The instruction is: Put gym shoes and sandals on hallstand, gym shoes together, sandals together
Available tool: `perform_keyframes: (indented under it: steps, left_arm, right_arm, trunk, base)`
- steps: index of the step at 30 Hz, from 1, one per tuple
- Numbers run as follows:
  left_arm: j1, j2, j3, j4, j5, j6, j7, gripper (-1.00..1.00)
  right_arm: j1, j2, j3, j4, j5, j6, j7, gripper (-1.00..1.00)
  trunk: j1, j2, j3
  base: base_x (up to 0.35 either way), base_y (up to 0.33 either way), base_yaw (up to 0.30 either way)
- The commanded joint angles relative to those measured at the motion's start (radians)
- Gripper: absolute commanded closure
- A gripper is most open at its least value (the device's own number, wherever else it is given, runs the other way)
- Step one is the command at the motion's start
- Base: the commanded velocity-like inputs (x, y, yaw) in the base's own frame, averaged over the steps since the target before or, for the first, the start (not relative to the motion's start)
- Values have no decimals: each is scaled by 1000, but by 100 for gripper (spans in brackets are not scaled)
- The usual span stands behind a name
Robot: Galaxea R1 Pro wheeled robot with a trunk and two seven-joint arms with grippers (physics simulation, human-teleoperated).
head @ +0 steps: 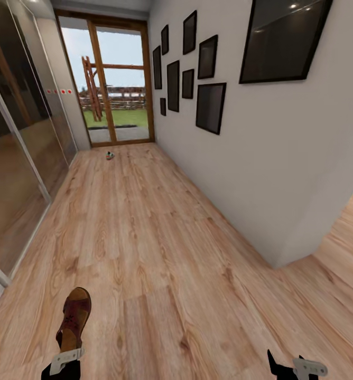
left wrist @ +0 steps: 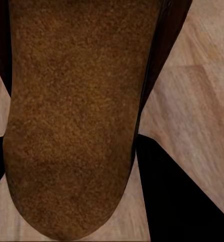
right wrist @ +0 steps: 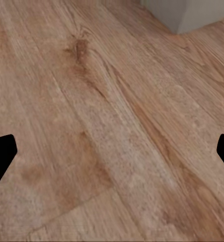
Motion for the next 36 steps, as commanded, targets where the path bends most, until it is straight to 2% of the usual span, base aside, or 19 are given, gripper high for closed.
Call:
perform_keyframes:
  steps: [1, 17, 36]
  left_arm:
    - [-1, -1, 9, 1, -13, -5, -6, 100]
    - [-1, -1, 9, 1, -13, -5, -6, 100]
    - [-1, 0, 9, 1, -13, -5, -6, 100]
  right_arm:
    - [-1, 1, -8, 0, 10, -4, 7, -100]
    - [-1, 1, -8, 0, 10, -3, 7, -100]
    - [0, 1, -8, 0, 11, -2, 10, -100]
  trunk:
    - [0, 0, 0]
    - [0, 0, 15]
    - [0, 0, 17]
  base:
    - [283, 204, 255]
    - [283, 203, 226]
    - [291, 171, 21]
